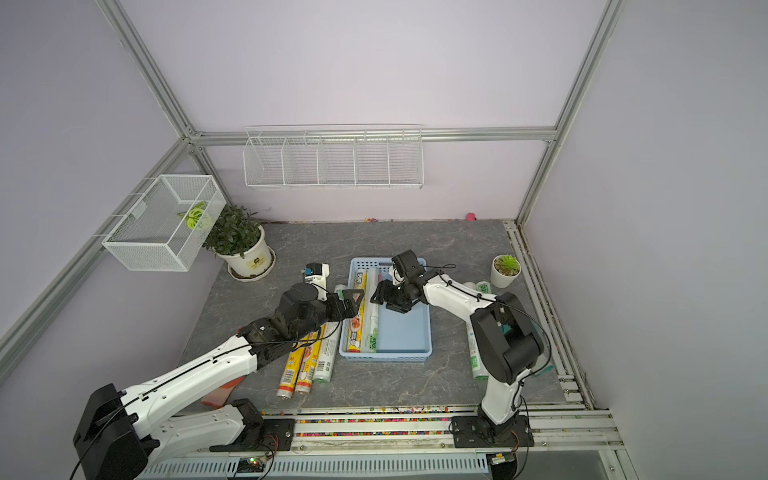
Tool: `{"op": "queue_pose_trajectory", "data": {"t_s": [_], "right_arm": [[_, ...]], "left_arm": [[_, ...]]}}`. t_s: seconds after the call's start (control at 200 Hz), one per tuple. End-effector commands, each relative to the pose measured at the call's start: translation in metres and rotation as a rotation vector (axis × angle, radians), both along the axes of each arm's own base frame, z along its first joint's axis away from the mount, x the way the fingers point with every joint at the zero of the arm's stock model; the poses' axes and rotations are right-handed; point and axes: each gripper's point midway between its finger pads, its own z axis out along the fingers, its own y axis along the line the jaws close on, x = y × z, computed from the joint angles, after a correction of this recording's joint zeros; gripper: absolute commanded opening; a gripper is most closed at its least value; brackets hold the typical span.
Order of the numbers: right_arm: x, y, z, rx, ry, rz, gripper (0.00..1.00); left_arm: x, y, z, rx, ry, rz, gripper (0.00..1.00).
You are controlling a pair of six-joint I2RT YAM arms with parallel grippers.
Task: Put the plastic wrap into the basket
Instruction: Place the plastic wrap in the basket, then pick up the plastic wrap from the center of the board.
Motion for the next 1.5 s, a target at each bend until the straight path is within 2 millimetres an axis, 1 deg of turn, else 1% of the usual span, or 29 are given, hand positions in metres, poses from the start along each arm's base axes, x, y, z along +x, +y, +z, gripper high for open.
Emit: {"op": "queue_pose_trajectory", "data": {"t_s": [0.0, 0.065, 0.155, 0.165, 0.2, 0.265, 0.305, 0.345, 0.37, 0.435, 0.445, 0.455, 0.49, 0.585, 0.71, 0.815, 0.94, 1.05, 1.075, 1.17, 1.205, 1.39, 1.494], "right_arm": [[0.004, -0.044, 0.031, -0.142, -0.172, -0.073, 0.63], [0.004, -0.080, 0.047, -0.250, -0.267, -0.157, 0.63], [-0.001, -0.135, 0.065, -0.407, -0.362, -0.294, 0.64], [-0.002, -0.138, 0.064, -0.419, -0.362, -0.298, 0.64], [-0.006, -0.158, 0.069, -0.473, -0.394, -0.338, 0.64], [-0.014, -0.192, 0.068, -0.545, -0.415, -0.395, 0.64], [-0.022, -0.210, 0.061, -0.571, -0.390, -0.419, 0.64], [-0.029, -0.224, 0.054, -0.571, -0.356, -0.437, 0.64], [-0.033, -0.232, 0.048, -0.562, -0.331, -0.448, 0.63], [-0.044, -0.249, 0.030, -0.539, -0.252, -0.470, 0.62], [-0.045, -0.251, 0.028, -0.534, -0.243, -0.474, 0.62], [-0.047, -0.254, 0.025, -0.534, -0.232, -0.478, 0.62], [-0.052, -0.259, 0.017, -0.517, -0.194, -0.477, 0.61], [-0.064, -0.265, -0.001, -0.490, -0.109, -0.452, 0.61], [-0.074, -0.270, -0.018, -0.501, -0.033, -0.422, 0.61], [-0.077, -0.275, -0.022, -0.539, 0.000, -0.408, 0.61], [-0.072, -0.272, -0.024, -0.528, -0.008, -0.384, 0.62], [-0.065, -0.267, -0.030, -0.502, 0.008, -0.384, 0.64], [-0.064, -0.267, -0.031, -0.505, 0.015, -0.373, 0.65], [-0.064, -0.276, -0.037, -0.570, 0.055, -0.357, 0.67], [-0.064, -0.276, -0.040, -0.576, 0.069, -0.346, 0.67], [-0.059, -0.258, -0.054, -0.485, 0.108, -0.297, 0.66], [-0.056, -0.250, -0.061, -0.447, 0.128, -0.294, 0.63]], "left_arm": [[-0.002, -0.021, 0.018, -0.034, -0.033, -0.102, 1.00], [-0.006, -0.039, 0.024, -0.048, -0.057, -0.203, 1.00], [-0.009, -0.060, 0.024, -0.043, -0.040, -0.301, 1.00], [-0.009, -0.062, 0.023, -0.041, -0.037, -0.307, 1.00], [-0.009, -0.068, 0.022, -0.031, -0.031, -0.332, 1.00], [-0.010, -0.083, 0.018, -0.012, -0.018, -0.385, 1.00], [-0.011, -0.092, 0.015, 0.002, -0.005, -0.407, 1.00], [-0.012, -0.102, 0.014, 0.012, 0.009, -0.428, 1.00], [-0.014, -0.110, 0.009, 0.023, 0.025, -0.447, 1.00], [-0.022, -0.133, 0.001, 0.058, 0.048, -0.506, 1.00], [-0.024, -0.136, 0.002, 0.062, 0.045, -0.517, 1.00], [-0.025, -0.140, -0.001, 0.072, 0.052, -0.526, 1.00], [-0.028, -0.150, -0.007, 0.094, 0.064, -0.550, 1.00], [-0.031, -0.173, -0.022, 0.122, 0.120, -0.606, 1.00], [-0.037, -0.199, -0.027, 0.116, 0.150, -0.677, 1.00], [-0.042, -0.215, -0.032, 0.112, 0.173, -0.721, 1.00], [-0.043, -0.229, -0.037, 0.122, 0.207, -0.753, 1.00], [-0.043, -0.235, -0.040, 0.127, 0.217, -0.764, 1.00], [-0.043, -0.236, -0.038, 0.125, 0.213, -0.766, 1.00], [-0.042, -0.236, -0.038, 0.132, 0.210, -0.769, 1.00], [-0.042, -0.236, -0.038, 0.134, 0.208, -0.766, 1.00], [-0.042, -0.235, -0.041, 0.138, 0.213, -0.766, 1.00], [-0.041, -0.234, -0.039, 0.141, 0.205, -0.761, 1.00]]}}
